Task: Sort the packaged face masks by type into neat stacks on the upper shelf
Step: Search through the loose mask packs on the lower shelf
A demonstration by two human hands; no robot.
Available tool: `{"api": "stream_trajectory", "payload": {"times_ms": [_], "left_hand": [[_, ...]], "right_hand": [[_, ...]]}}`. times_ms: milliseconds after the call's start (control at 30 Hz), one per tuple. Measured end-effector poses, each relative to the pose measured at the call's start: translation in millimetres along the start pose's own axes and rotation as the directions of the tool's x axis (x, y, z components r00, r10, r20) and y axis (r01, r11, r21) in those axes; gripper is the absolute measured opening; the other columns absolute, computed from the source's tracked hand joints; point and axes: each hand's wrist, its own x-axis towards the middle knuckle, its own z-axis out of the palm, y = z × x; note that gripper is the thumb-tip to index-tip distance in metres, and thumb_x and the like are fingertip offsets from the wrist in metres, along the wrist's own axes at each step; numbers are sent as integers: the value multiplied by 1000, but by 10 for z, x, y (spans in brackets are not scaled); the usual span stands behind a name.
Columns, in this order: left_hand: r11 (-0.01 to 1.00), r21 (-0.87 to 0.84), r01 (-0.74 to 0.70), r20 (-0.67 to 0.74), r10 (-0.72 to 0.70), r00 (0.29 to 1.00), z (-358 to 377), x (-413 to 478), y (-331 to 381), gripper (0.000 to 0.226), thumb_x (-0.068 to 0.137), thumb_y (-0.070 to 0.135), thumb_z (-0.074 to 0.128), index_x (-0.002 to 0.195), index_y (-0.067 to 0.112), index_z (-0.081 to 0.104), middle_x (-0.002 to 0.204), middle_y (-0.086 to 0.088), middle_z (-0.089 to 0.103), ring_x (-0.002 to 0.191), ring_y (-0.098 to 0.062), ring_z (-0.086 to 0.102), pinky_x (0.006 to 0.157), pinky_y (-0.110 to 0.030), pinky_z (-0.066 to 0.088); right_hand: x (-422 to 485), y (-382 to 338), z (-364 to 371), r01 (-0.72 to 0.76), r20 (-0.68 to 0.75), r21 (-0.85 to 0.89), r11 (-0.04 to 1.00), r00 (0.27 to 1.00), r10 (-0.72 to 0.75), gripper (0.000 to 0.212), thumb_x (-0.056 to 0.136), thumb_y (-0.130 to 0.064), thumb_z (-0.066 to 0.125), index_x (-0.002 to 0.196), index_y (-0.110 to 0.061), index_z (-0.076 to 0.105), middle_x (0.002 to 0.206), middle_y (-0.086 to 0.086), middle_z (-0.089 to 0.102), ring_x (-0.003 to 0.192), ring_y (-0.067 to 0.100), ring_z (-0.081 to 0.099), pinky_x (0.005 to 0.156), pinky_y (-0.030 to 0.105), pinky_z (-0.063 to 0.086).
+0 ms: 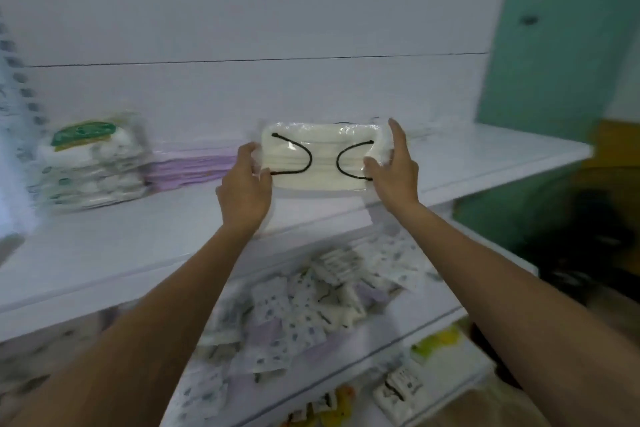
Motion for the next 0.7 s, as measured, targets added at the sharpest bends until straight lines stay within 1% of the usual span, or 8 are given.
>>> {"api": "stream_trajectory", "payload": {"times_ms": [67,133,200,233,333,433,533,700], "left_hand": [[990,-123,-68,63,77,995,394,-90,355,45,90,14,52,133,17,39,95,-4,57,85,-28,57,85,-43,47],[961,-244,-129,113,160,981,758,-238,743,44,90,12,51,133,20,41,88,-1,54,79,-26,56,80,-39,45],[928,-341,-149,186,222,957,1094,-423,1110,32,92,13,50,123,22,51,85,2,55,81,-25,59,85,-40,46],[907,-391,-155,223,257,940,1260,-517,1289,25,92,15,51,116,21,56,85,3,58,83,-25,60,89,-42,46],[843,-506,-181,314,375,872,1710,-805,1814,18,89,24,61,106,18,63,97,-2,66,91,-24,61,91,-44,44],[816,-509,-274,379,498,780,2054,-1057,2292,40,79,39,71,112,18,62,112,-1,65,105,-22,58,94,-40,42],[758,-499,-420,362,623,693,2366,-1237,2615,50,76,43,71,117,18,60,118,-1,63,108,-23,56,94,-39,37],[750,-440,-494,349,649,676,2879,-1288,3019,53,78,47,68,123,21,55,123,3,60,113,-19,52,99,-37,31]], "right_hand": [[-12,98,-570,-18,-131,-77,997,991,8,72,87,-9,58,147,-33,25,72,-9,42,65,15,45,70,21,41],[-65,161,-1148,-36,-224,-183,983,975,-6,69,87,-9,58,145,-31,29,75,-6,49,70,19,48,74,23,40],[-138,205,-1709,-70,-296,-308,949,955,-26,58,87,-10,58,141,-24,40,103,4,64,93,25,56,88,29,43],[-191,232,-1978,-108,-339,-360,927,940,-23,51,89,-11,57,138,-20,45,119,7,62,106,25,56,94,30,40],[-416,326,-2708,-227,-454,-501,835,890,-31,36,97,-18,47,131,-10,53,130,8,58,118,24,52,100,31,37],[-616,435,-3339,-306,-464,-643,702,885,-39,44,96,-32,49,133,-9,49,133,9,54,124,25,47,104,41,36],[-719,550,-3827,-366,-442,-741,564,897,2,61,87,-47,58,137,-13,45,135,6,49,127,23,41,107,42,33],[-480,780,-4332,-341,-394,-837,428,918,-39,66,85,-47,61,139,-15,40,139,4,45,128,20,36,105,38,27]]}}
